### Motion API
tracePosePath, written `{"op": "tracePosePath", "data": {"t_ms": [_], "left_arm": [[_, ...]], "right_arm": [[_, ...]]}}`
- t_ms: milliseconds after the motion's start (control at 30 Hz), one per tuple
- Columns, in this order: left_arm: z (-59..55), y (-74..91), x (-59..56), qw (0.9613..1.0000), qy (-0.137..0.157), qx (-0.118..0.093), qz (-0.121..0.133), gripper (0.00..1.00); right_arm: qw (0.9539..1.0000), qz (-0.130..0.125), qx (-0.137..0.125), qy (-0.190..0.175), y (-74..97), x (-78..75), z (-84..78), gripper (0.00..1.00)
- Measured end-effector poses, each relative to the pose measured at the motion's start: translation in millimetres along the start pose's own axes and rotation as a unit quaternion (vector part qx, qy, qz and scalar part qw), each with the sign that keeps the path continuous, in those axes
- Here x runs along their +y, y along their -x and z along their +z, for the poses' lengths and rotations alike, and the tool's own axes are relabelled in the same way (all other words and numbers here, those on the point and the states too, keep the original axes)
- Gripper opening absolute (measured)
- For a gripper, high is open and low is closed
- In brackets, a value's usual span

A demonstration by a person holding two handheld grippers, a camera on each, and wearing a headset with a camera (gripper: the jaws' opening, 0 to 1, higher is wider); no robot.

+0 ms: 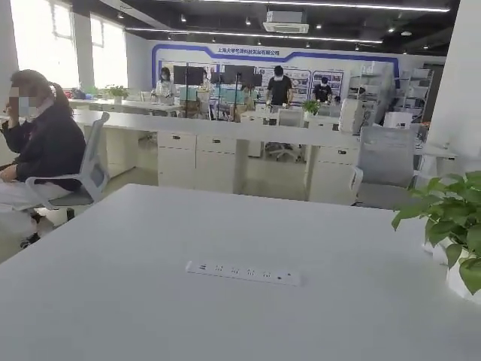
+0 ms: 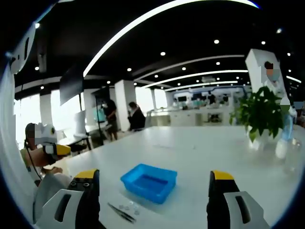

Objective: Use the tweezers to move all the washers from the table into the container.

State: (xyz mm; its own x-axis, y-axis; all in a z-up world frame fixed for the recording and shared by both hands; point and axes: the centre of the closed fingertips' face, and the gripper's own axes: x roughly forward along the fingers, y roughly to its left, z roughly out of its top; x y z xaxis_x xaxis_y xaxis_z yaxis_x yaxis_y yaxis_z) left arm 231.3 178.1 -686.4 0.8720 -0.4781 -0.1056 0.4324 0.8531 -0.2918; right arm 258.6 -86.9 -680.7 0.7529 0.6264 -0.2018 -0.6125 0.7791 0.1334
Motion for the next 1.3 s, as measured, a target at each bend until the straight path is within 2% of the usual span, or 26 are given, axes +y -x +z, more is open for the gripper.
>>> {"op": "tracePosePath", "data": {"t_ms": [567, 867, 1300], "left_arm": [[9.5, -1.7, -14.0, 1.0000, 0.005, 0.001, -0.001, 0.99], [10.3, -4.5, -21.4, 0.9999, 0.005, 0.006, -0.007, 0.99], [9.2, -5.8, -18.4, 0.9999, 0.002, 0.011, -0.008, 0.99]], "right_arm": [[0.9999, -0.014, -0.003, -0.003, 4.7, -6.2, 0.3, 0.94], [0.9998, -0.021, -0.004, -0.004, 7.3, -6.3, -1.2, 0.94], [0.9995, -0.031, -0.002, -0.004, 9.6, -8.6, -0.5, 0.95]]}}
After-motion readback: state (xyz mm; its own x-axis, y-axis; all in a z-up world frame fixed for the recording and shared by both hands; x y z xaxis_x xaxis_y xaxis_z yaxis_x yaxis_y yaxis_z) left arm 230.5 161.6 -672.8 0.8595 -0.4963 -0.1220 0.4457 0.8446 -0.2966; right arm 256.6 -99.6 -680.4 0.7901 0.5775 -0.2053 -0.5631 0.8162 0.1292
